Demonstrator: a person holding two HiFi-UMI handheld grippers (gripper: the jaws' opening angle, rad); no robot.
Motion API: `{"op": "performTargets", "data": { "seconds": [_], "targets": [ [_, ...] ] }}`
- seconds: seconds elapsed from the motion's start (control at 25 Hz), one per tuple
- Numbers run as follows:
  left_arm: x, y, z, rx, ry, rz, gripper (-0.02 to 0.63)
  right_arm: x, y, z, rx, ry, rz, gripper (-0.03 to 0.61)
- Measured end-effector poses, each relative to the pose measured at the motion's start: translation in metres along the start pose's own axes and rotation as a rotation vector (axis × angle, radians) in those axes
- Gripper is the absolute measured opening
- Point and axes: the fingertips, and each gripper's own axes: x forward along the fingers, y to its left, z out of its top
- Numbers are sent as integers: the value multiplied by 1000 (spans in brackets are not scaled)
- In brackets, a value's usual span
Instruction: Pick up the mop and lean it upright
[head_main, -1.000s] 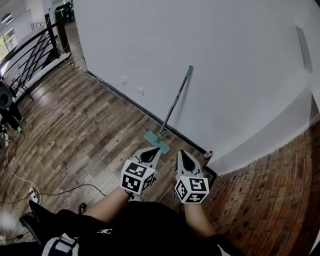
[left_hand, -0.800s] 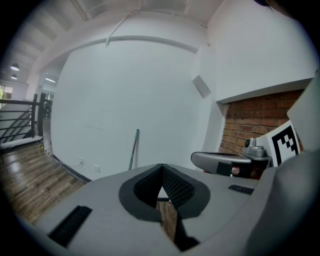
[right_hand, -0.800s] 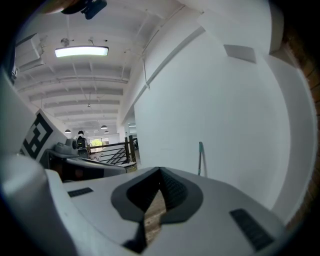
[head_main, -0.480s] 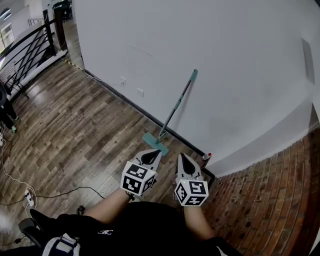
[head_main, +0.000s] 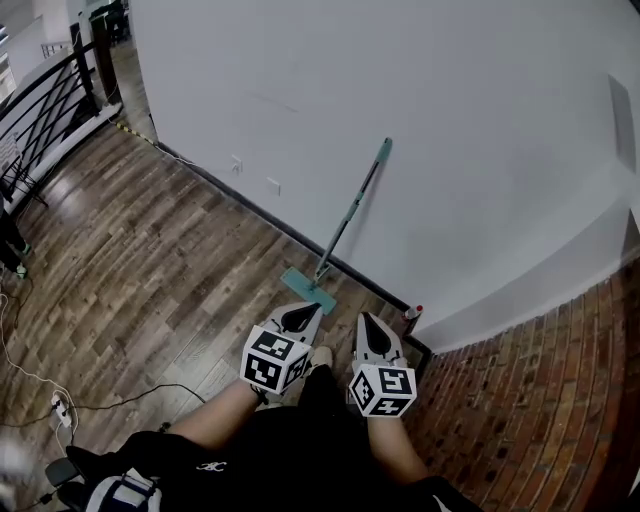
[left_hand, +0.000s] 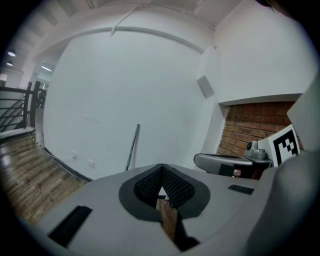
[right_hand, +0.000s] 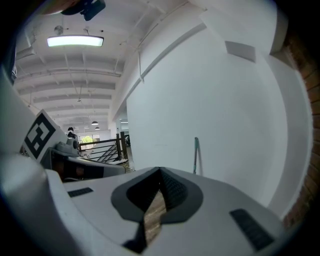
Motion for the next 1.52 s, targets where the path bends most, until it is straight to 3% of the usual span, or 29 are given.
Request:
{"op": "performTargets", "data": {
  "seconds": [0.24, 0.52, 0.68, 1.52],
  "targets": [
    [49, 27, 12, 16, 31, 23, -3, 57, -32, 1, 28, 11, 12, 14],
    [117, 64, 66, 19, 3, 73, -3, 135, -73, 41, 28, -6, 72, 14],
    [147, 78, 78, 6, 11, 92, -3, 169, -91, 45, 28, 17, 98, 14],
    [250, 111, 107, -18, 72, 175, -3, 254, -181, 61, 113, 56, 127, 14]
  ]
}}
